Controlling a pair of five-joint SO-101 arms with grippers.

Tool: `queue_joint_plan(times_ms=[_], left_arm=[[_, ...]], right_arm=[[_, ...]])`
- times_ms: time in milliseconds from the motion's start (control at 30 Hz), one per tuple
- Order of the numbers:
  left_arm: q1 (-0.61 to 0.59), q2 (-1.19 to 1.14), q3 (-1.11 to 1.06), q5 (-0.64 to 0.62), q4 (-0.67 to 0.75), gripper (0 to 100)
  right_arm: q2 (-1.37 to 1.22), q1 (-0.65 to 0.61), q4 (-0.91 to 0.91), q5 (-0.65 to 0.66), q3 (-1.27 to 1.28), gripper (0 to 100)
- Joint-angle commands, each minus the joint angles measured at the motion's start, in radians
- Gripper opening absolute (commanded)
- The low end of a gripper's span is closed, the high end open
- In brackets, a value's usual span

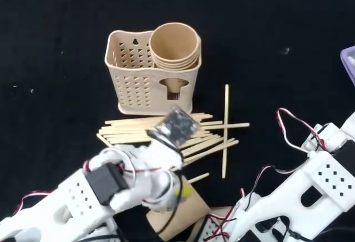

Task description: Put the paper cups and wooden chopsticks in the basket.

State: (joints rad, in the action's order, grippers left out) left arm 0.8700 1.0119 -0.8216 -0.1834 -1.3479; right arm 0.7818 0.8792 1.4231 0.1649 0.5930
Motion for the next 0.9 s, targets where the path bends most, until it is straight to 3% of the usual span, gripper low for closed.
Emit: queue_joint_plan(times_ms=[0,400,867], left_arm=[[0.061,0.002,-0.03,0.029,0.097,29],[-0.004,0.002,-0.17,0.028,0.407,29],[-0.015,0.012,-0.306,0.044,0.361,29]], right_arm=[[0.025,0.025,0.0,0.011,-0.005,26.5],[0.033,0.025,0.028,0.011,-0.005,26.5],[0.033,0.021,0.02,0.011,0.042,26.5]])
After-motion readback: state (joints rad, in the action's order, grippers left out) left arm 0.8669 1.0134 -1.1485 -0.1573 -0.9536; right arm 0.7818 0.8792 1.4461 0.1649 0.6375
